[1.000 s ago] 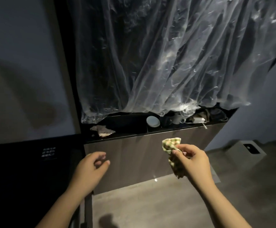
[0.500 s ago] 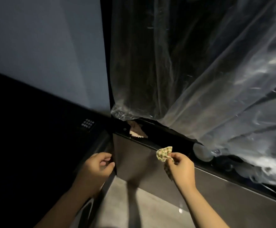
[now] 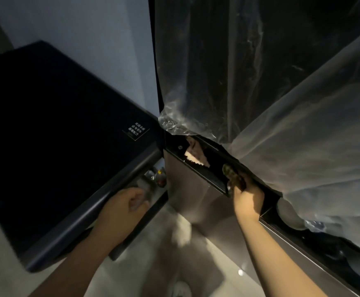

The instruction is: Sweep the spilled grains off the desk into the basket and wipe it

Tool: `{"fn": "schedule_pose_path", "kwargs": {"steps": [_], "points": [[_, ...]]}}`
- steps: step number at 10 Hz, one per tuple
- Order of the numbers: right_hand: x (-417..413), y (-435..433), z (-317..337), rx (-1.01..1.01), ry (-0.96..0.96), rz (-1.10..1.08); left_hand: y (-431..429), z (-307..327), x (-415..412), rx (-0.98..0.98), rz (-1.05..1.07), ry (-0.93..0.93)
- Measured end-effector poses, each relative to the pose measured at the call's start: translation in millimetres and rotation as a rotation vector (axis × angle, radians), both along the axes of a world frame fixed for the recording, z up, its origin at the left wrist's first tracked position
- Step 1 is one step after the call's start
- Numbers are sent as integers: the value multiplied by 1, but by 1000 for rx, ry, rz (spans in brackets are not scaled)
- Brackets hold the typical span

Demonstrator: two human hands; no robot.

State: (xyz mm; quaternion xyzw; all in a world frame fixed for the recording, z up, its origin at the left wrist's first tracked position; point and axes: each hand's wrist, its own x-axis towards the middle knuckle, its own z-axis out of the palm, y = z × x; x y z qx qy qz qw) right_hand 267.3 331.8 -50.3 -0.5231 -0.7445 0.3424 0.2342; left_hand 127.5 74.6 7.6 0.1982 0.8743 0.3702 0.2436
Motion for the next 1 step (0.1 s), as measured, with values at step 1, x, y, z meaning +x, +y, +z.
{"fn": "schedule_pose_path", "kwargs": {"steps": [1], "points": [[1, -9, 0, 76, -45, 52, -4, -1, -3, -10, 18, 16]]}}
